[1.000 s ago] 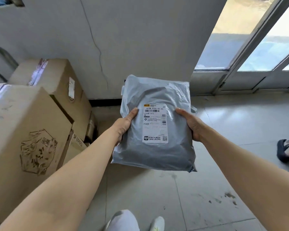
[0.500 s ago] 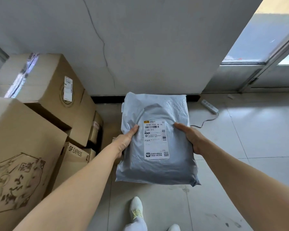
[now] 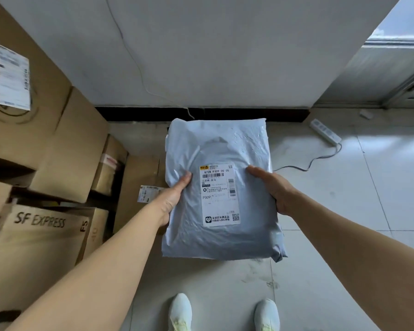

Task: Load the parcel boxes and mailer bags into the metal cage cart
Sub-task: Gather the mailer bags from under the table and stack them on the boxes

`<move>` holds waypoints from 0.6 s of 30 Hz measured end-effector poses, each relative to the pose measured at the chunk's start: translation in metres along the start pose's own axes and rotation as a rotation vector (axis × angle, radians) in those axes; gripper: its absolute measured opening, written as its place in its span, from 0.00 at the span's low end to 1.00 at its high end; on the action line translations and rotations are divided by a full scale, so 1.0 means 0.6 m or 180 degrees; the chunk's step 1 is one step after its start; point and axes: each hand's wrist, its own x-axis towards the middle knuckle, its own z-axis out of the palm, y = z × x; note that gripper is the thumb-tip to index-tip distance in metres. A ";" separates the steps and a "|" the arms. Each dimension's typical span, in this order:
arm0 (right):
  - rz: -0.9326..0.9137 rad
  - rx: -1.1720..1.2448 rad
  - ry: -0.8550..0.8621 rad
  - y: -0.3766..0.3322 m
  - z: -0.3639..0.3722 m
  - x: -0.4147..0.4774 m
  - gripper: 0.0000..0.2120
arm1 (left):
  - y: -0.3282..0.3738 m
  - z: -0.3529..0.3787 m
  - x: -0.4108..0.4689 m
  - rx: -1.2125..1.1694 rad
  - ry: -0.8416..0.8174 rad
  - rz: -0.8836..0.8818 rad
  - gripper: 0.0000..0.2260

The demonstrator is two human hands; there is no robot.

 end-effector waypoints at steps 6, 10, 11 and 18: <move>-0.0099 -0.0065 0.0091 0.109 -0.026 0.137 0.21 | -0.078 0.014 0.141 -0.0055 0.0099 -0.0030 0.48; -0.0038 -0.0089 0.0134 0.158 -0.031 0.165 0.25 | -0.124 0.019 0.181 -0.0027 0.0361 -0.0038 0.43; -0.0059 -0.0061 0.0124 0.160 -0.032 0.168 0.25 | -0.129 0.020 0.187 -0.0066 0.0386 -0.0006 0.42; -0.0218 -0.0266 0.0405 0.135 -0.015 0.162 0.21 | -0.108 0.023 0.179 0.0031 0.0648 0.0193 0.37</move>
